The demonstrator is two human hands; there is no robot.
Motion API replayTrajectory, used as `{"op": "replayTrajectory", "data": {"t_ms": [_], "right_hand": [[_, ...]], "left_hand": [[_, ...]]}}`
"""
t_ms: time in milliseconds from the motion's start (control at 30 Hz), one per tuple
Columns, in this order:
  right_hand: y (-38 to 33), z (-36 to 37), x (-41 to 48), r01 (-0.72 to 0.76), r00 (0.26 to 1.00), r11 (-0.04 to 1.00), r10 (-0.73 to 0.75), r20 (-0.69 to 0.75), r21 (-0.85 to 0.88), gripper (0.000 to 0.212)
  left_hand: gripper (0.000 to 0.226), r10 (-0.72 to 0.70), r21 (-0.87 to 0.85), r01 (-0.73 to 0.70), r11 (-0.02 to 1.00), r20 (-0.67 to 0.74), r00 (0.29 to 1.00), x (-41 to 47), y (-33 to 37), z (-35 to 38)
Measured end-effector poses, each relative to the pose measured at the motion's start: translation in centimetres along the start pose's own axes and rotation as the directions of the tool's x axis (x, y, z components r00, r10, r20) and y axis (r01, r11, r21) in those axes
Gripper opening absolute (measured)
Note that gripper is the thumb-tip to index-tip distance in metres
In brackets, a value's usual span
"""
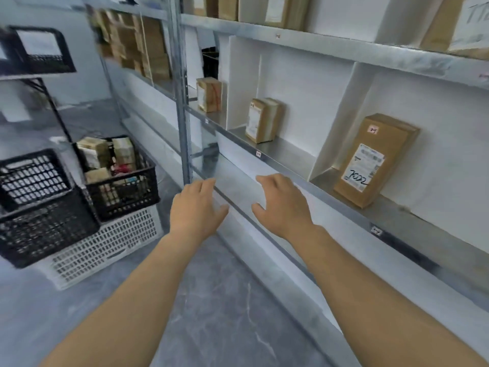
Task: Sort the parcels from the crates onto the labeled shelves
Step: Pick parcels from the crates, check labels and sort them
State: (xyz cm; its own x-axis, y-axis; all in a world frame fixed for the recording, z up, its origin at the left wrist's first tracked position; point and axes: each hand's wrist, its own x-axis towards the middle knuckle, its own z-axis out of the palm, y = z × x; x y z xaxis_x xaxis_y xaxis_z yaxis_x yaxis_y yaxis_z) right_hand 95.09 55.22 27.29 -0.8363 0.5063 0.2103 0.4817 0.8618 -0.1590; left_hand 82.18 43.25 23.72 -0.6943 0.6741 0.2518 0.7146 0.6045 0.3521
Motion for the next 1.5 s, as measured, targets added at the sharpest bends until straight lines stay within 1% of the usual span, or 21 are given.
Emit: {"op": "replayTrajectory", "data": {"t_ms": [133, 300, 500, 600, 700, 767, 1100, 1267, 1500], "right_hand": [[-5.7, 2.5, 3.9, 0.111, 0.993, 0.994, -0.111, 0.046, 0.014, 0.053], [-11.5, 5.4, 8.0, 0.255, 0.962, 0.964, -0.261, 0.078, 0.073, 0.055], [-16.4, 8.9, 12.8, 0.383, 0.911, 0.915, -0.397, 0.110, 0.126, 0.056], [-18.1, 10.6, 16.2, 0.429, 0.889, 0.891, -0.446, 0.108, 0.150, 0.055], [-19.4, 12.3, 20.5, 0.454, 0.876, 0.876, -0.472, 0.097, 0.165, 0.055], [-19.9, 13.5, 23.6, 0.462, 0.868, 0.872, -0.482, 0.117, 0.161, 0.055], [-20.4, 18.9, 40.2, 0.451, 0.856, 0.869, -0.486, 0.177, 0.204, 0.055], [-22.5, 21.8, 45.6, 0.455, 0.841, 0.854, -0.506, 0.194, 0.254, 0.054], [-28.7, 25.7, 52.1, 0.488, 0.804, 0.826, -0.551, 0.223, 0.282, 0.055]], "left_hand": [[0.063, -0.101, 0.030, 0.102, 0.994, -0.031, 0.994, 0.2, -6.4, -1.7], [0.067, -0.242, 0.058, 0.247, 0.967, -0.083, 0.967, 0.0, -12.8, -2.8], [0.067, -0.374, 0.087, 0.382, 0.920, -0.095, 0.922, 1.4, -18.4, -3.2], [0.067, -0.412, 0.109, 0.423, 0.900, -0.109, 0.905, 3.2, -21.2, -3.0], [0.067, -0.433, 0.133, 0.445, 0.886, -0.114, 0.894, 6.4, -23.8, -2.5], [0.067, -0.450, 0.135, 0.462, 0.876, -0.110, 0.886, 9.2, -25.2, -2.0], [0.066, -0.483, 0.173, 0.480, 0.860, -0.028, 0.875, 24.3, -31.4, 1.0], [0.065, -0.520, 0.160, 0.519, 0.840, -0.034, 0.853, 27.9, -35.1, 1.5], [0.065, -0.569, 0.145, 0.569, 0.810, -0.047, 0.821, 32.0, -42.9, 0.9]]}}
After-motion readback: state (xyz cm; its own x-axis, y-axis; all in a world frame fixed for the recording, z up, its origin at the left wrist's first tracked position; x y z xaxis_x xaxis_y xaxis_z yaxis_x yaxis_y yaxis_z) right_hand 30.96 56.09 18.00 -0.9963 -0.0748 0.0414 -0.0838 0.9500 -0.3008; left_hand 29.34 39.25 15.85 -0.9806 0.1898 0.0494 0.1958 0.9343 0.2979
